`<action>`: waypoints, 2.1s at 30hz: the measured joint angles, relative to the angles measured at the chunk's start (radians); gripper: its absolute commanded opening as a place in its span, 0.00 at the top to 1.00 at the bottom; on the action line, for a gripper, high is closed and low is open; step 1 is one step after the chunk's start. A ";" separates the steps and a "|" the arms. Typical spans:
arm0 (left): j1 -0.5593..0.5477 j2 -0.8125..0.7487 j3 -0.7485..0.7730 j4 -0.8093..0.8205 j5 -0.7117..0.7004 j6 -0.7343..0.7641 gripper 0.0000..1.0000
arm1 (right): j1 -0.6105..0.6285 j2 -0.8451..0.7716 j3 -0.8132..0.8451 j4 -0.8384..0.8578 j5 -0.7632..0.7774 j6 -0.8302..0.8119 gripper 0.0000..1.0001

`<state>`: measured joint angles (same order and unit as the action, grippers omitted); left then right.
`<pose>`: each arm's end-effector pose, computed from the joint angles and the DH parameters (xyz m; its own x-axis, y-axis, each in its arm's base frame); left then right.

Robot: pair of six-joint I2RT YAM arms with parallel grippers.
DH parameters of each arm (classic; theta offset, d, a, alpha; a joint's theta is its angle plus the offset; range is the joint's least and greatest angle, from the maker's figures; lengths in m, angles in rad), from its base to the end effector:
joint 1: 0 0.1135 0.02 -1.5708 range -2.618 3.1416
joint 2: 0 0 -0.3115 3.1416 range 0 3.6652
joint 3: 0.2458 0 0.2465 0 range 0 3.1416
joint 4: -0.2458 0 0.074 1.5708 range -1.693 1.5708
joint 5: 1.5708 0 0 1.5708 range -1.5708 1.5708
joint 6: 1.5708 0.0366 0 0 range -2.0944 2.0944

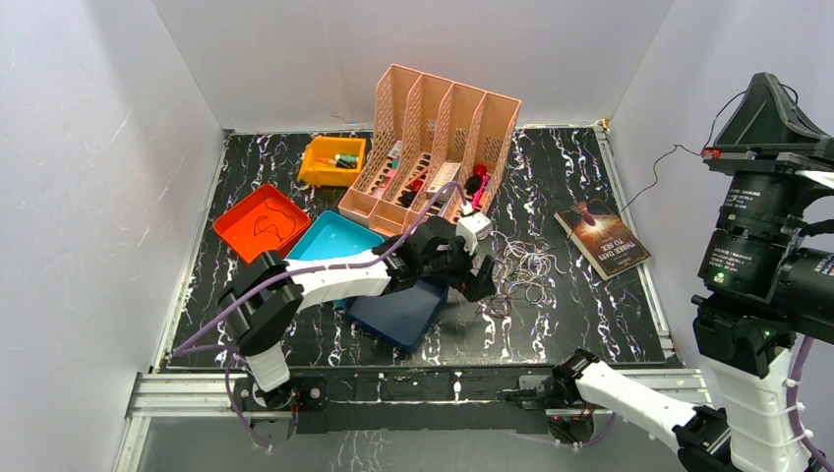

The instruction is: Untangle the cables

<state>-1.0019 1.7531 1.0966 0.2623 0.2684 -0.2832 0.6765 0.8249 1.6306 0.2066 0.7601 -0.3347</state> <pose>0.2091 -0.3451 0.2794 -0.4625 0.2232 -0.8581 0.8488 0.3911 -0.3558 0.0035 -0.0296 0.6415 0.6801 0.2407 -0.6924 0.0576 0.9241 0.3778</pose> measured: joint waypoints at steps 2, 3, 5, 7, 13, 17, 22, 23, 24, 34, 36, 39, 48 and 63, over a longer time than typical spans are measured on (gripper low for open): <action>0.000 -0.041 -0.006 -0.023 -0.015 0.023 0.05 | 0.000 -0.008 0.000 -0.024 -0.009 0.018 1.00; 0.000 -0.058 -0.008 -0.036 -0.021 0.033 0.05 | 0.000 -0.013 0.000 -0.040 -0.014 0.027 1.00; 0.000 -0.098 -0.008 -0.060 -0.032 0.055 0.05 | 0.000 -0.025 -0.002 -0.080 -0.025 0.053 1.00; 0.000 -0.137 -0.007 -0.086 -0.052 0.080 0.05 | 0.000 -0.046 -0.012 -0.141 -0.035 0.093 1.00; 0.000 -0.216 0.031 -0.182 -0.117 0.140 0.02 | 0.000 -0.118 -0.048 -0.348 -0.073 0.213 1.00; 0.000 -0.266 0.072 -0.238 -0.167 0.172 0.02 | 0.000 -0.160 -0.094 -0.474 -0.138 0.288 0.97; 0.000 -0.286 0.163 -0.328 -0.238 0.232 0.02 | 0.000 -0.178 -0.188 -0.606 -0.277 0.359 0.95; 0.000 -0.290 0.175 -0.343 -0.256 0.249 0.02 | 0.000 -0.179 -0.215 -0.627 -0.312 0.369 0.95; 0.000 -0.293 0.187 -0.359 -0.276 0.269 0.02 | 0.000 -0.181 -0.250 -0.648 -0.353 0.384 0.95; 0.000 -0.301 0.275 -0.452 -0.481 0.484 0.02 | 0.000 -0.244 -0.443 -0.764 -0.610 0.472 0.98; 0.000 -0.301 0.288 -0.452 -0.518 0.505 0.02 | 0.000 -0.245 -0.464 -0.775 -0.679 0.488 0.98; 0.000 -0.302 0.301 -0.452 -0.570 0.520 0.02 | 0.000 -0.243 -0.513 -0.781 -0.778 0.499 0.98; 0.000 -0.301 0.338 -0.452 -0.701 0.563 0.02 | 0.000 -0.241 -0.777 -0.591 -1.002 0.596 0.98; 0.000 -0.302 0.404 -0.491 -0.789 0.606 0.02 | 0.000 -0.095 -0.909 -0.072 -1.215 0.710 0.99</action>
<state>-1.0019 1.4513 1.5002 -0.2287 -0.5209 0.3225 0.6765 0.7300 0.7212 0.1349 -0.4553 0.3756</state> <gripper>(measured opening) 0.983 0.034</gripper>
